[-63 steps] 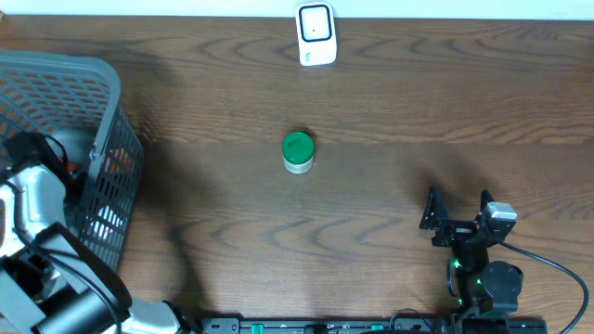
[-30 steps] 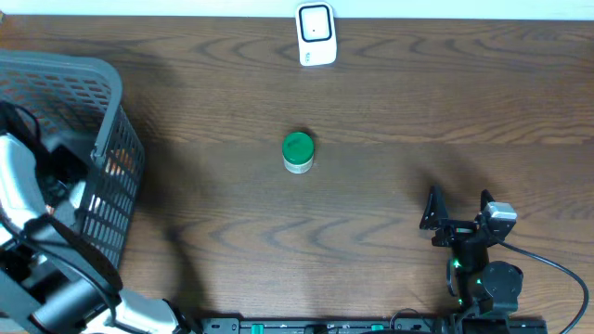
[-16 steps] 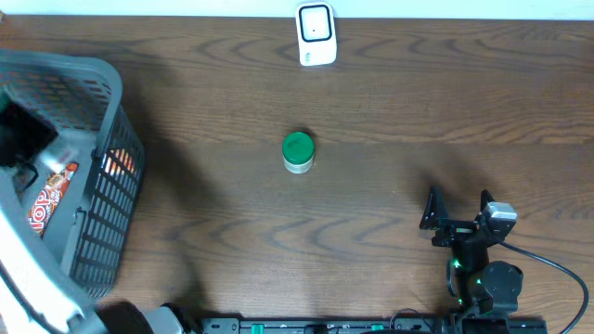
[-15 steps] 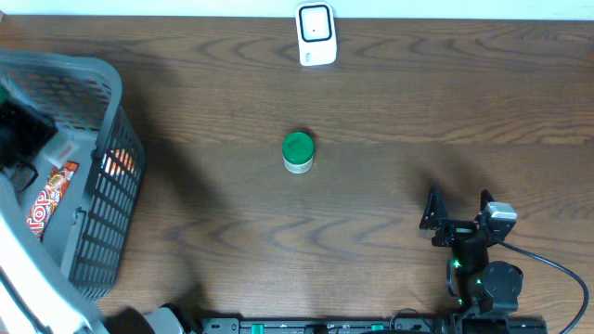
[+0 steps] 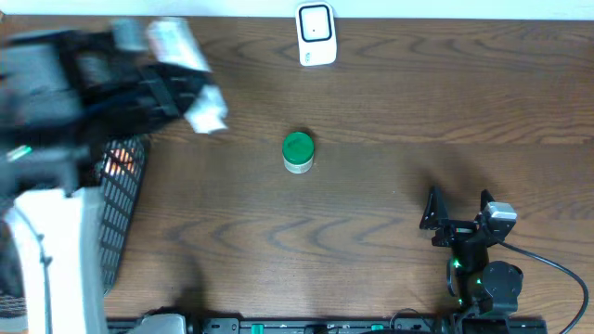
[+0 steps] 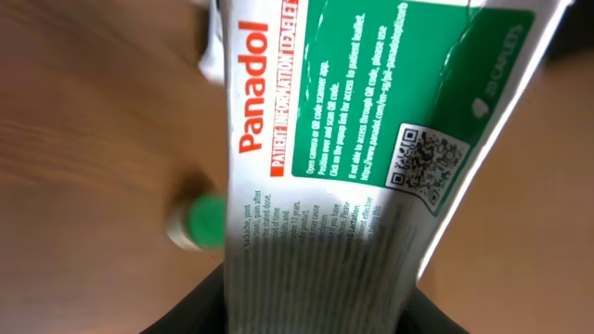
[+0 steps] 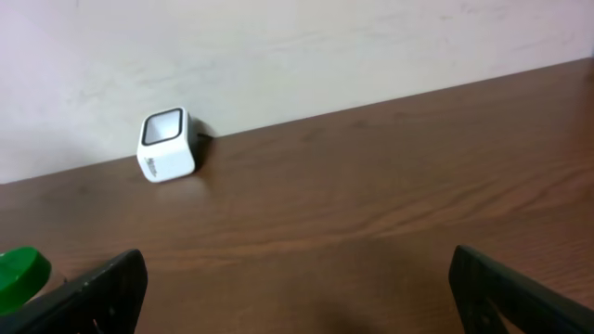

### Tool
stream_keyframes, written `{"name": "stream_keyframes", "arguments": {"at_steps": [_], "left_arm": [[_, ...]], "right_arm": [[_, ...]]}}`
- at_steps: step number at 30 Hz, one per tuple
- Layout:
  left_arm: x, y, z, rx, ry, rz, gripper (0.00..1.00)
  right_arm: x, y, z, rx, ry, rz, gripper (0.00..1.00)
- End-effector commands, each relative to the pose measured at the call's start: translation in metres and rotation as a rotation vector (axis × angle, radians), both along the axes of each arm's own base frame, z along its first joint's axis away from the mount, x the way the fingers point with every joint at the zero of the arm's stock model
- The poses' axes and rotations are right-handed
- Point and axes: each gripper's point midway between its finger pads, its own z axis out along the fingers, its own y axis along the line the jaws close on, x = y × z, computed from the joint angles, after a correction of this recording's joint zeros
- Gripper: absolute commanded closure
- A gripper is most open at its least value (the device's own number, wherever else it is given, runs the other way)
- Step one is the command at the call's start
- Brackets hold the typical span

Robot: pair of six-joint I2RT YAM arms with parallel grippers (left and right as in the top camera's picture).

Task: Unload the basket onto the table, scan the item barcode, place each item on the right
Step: 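Carry the Panadol box to the scanner with the left gripper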

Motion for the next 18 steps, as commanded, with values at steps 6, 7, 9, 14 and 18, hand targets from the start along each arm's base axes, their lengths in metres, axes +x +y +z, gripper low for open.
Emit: {"name": "stream_keyframes", "arguments": {"at_steps": [6, 7, 9, 14, 18], "left_arm": [[0.008, -0.126, -0.108, 0.389, 0.075, -0.269, 0.63], [0.007, -0.139, -0.125, 0.431, 0.091, -0.292, 0.63], [0.005, -0.165, -0.156, 0.487, 0.121, -0.345, 0.63], [-0.008, -0.216, -0.232, 0.578, 0.170, -0.516, 0.63], [-0.017, -0.225, -0.288, 0.709, 0.175, -0.663, 0.62]], "right_arm": [[0.000, -0.003, -0.001, 0.008, 0.002, -0.014, 0.01], [0.000, -0.003, -0.001, 0.008, 0.002, -0.014, 0.01], [0.000, -0.003, -0.001, 0.008, 0.002, -0.015, 0.01], [0.000, -0.003, -0.001, 0.008, 0.002, -0.014, 0.01], [0.000, -0.003, -0.001, 0.008, 0.002, -0.015, 0.01]]}}
